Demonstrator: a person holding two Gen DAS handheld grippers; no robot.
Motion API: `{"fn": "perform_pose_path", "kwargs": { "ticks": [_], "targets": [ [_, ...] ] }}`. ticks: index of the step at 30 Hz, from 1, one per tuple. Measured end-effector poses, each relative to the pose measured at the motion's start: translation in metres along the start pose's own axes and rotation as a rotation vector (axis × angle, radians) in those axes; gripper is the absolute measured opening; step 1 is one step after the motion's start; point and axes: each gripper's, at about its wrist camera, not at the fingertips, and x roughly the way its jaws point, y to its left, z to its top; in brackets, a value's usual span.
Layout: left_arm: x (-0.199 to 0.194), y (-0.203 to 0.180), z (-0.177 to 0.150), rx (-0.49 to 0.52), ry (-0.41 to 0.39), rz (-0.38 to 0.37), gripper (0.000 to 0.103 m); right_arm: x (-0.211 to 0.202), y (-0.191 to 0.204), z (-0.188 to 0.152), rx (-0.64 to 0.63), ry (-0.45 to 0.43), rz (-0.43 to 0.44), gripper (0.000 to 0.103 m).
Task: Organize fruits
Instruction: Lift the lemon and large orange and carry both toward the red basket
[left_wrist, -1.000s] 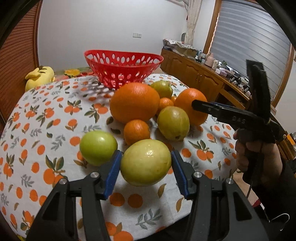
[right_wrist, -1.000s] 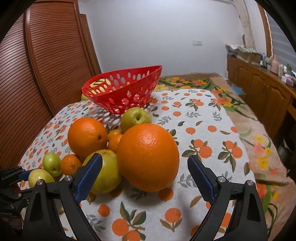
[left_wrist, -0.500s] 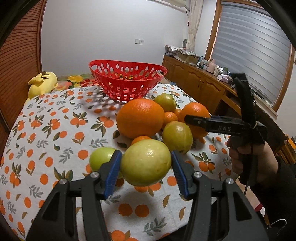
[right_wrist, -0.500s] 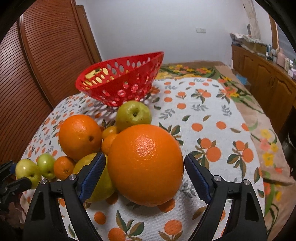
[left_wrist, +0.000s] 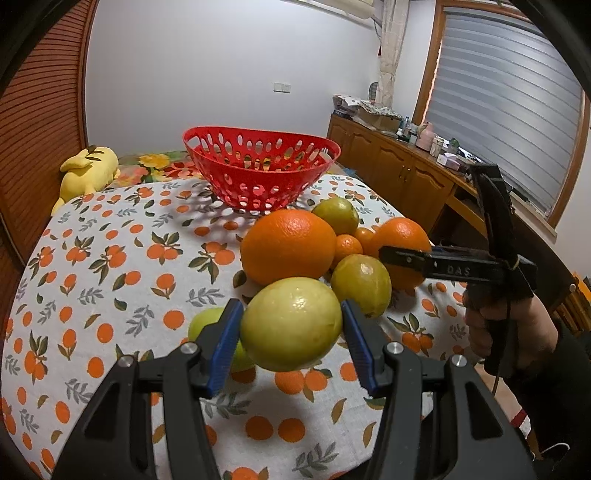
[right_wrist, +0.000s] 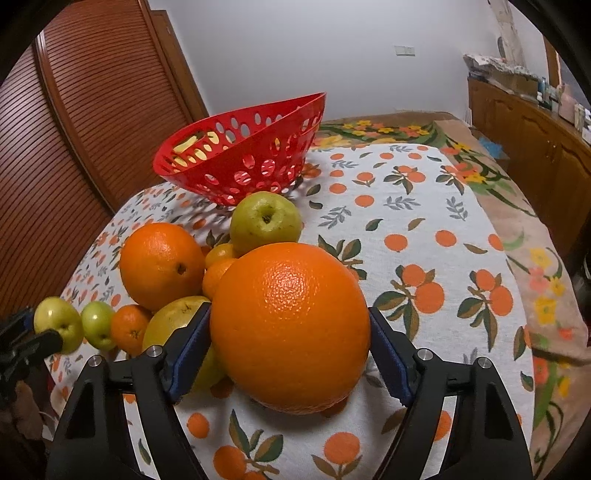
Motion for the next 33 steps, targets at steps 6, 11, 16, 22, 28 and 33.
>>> {"fn": "perform_pose_path", "kwargs": {
  "ticks": [6,11,16,22,28,33],
  "targets": [
    [-0.005,0.001,0.007,-0.001,-0.021,0.006,0.054,-0.011,-0.003,0.001,0.002,-0.023,0.003,0.082],
    [-0.009,0.004,0.013,-0.004,-0.037,0.011,0.054,-0.023,-0.001,0.007,-0.005,-0.048,0.010,0.082],
    [-0.013,0.006,0.014,-0.010,-0.049,0.016,0.054,-0.035,0.006,0.012,-0.026,-0.067,0.033,0.082],
    [-0.016,0.010,0.023,-0.006,-0.066,0.023,0.054,-0.047,0.019,0.021,-0.063,-0.093,0.044,0.082],
    [-0.014,0.015,0.045,0.011,-0.095,0.028,0.054,-0.051,0.032,0.040,-0.123,-0.112,0.066,0.082],
    [-0.004,0.020,0.069,0.019,-0.104,0.033,0.054,-0.048,0.037,0.063,-0.157,-0.120,0.077,0.082]
  ]
}}
